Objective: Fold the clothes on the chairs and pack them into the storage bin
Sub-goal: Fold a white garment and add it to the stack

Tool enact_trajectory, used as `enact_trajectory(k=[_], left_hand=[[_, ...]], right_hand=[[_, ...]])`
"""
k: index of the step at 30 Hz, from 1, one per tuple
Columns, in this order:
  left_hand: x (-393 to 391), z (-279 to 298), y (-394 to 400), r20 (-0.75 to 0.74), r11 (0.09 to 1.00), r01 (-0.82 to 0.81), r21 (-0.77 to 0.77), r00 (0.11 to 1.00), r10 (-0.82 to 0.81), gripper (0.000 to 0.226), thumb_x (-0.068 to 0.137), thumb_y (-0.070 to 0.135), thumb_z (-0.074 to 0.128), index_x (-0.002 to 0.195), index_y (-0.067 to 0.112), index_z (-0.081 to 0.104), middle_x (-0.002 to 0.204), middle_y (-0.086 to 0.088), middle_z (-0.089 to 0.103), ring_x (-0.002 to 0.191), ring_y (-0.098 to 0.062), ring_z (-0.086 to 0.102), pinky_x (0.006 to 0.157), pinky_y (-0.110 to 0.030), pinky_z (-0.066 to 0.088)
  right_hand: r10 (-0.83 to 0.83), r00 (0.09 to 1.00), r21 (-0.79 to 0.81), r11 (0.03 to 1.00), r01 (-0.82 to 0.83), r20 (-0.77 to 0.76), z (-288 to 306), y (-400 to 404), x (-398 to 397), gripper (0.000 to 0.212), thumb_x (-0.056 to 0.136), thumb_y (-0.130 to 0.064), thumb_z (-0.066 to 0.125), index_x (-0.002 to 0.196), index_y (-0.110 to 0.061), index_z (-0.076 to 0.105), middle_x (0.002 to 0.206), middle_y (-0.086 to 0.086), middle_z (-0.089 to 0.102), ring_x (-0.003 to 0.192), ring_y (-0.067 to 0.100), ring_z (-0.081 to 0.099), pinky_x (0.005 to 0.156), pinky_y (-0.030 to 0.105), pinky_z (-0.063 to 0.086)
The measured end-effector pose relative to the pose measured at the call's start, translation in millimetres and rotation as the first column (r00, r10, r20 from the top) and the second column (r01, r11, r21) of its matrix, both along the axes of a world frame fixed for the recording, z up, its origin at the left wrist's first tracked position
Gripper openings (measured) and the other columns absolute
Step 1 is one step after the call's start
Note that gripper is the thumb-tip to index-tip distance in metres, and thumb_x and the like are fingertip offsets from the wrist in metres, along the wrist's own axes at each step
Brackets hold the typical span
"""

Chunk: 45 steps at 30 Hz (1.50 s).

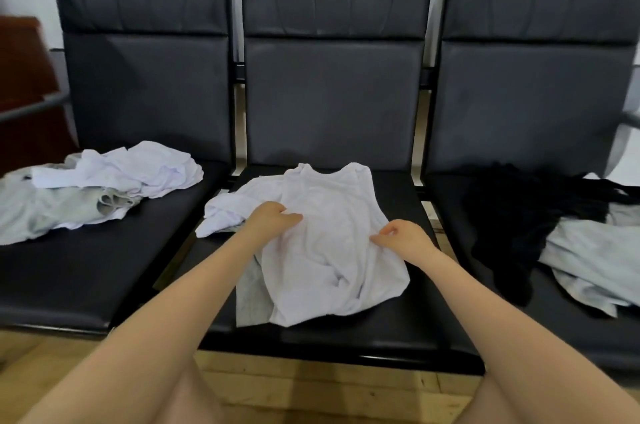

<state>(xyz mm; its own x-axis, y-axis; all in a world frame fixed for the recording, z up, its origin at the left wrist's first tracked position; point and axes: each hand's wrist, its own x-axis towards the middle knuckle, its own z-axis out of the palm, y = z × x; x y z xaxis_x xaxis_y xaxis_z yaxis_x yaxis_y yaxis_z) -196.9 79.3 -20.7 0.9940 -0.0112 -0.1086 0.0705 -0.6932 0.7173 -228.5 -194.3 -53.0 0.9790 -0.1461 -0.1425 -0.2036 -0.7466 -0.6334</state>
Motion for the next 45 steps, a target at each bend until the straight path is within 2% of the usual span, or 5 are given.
enact_trajectory(k=[11, 20, 29, 35, 45], left_hand=[[-19, 3, 36, -0.070, 0.948, 0.021, -0.317, 0.997, -0.045, 0.059, 0.081, 0.047, 0.060, 0.130, 0.015, 0.053, 0.129, 0.000, 0.057, 0.115, -0.020, 0.055, 0.101, -0.041, 0.045], [12, 18, 38, 0.137, 0.773, -0.246, -0.585, 0.909, 0.393, 0.023, 0.094, 0.027, 0.048, 0.112, 0.013, 0.056, 0.097, 0.001, 0.055, 0.079, -0.012, 0.049, 0.060, -0.024, 0.039], [6, -11, 32, 0.267, 0.948, -0.197, -0.249, 0.927, 0.263, 0.017, 0.091, 0.019, 0.056, 0.106, 0.009, 0.057, 0.103, -0.006, 0.056, 0.094, -0.021, 0.052, 0.074, -0.025, 0.042], [-24, -16, 53, -0.003, 0.853, -0.328, -0.406, 0.934, 0.357, 0.049, 0.087, 0.029, 0.066, 0.127, 0.005, 0.050, 0.129, -0.013, 0.052, 0.113, -0.030, 0.055, 0.094, -0.043, 0.050], [-91, -13, 30, -0.261, 0.921, -0.232, -0.313, 0.953, 0.151, 0.031, 0.086, 0.038, 0.065, 0.091, 0.009, 0.055, 0.065, -0.006, 0.050, 0.048, -0.014, 0.040, 0.046, -0.023, 0.033]], right_hand=[[-0.040, 0.997, 0.168, 0.985, 0.027, 0.072, 2, -1, -14, 0.031, 0.083, -0.031, 0.069, 0.068, -0.013, 0.049, 0.082, 0.006, 0.054, 0.093, 0.027, 0.053, 0.071, 0.032, 0.041], [-0.569, 0.821, 0.904, 0.369, 0.218, 0.034, 28, -26, -1, 0.015, 0.087, -0.013, 0.065, 0.101, -0.009, 0.067, 0.105, 0.009, 0.066, 0.100, 0.026, 0.062, 0.088, 0.038, 0.052], [-0.282, 0.926, 0.203, 0.951, 0.234, 0.253, 7, -8, -3, 0.023, 0.090, -0.014, 0.059, 0.110, -0.004, 0.059, 0.107, 0.012, 0.060, 0.097, 0.024, 0.056, 0.080, 0.031, 0.043], [-0.384, 0.920, 0.321, 0.883, 0.342, 0.074, 18, 0, -28, 0.075, 0.086, -0.022, 0.068, 0.147, -0.003, 0.028, 0.146, 0.016, 0.040, 0.129, 0.033, 0.045, 0.102, 0.040, 0.044], [-0.067, 0.957, 0.356, 0.919, 0.169, -0.282, 25, 24, -74, 0.026, 0.082, -0.032, 0.072, 0.091, -0.012, 0.059, 0.070, 0.003, 0.056, 0.049, 0.009, 0.037, 0.039, 0.017, 0.026]])
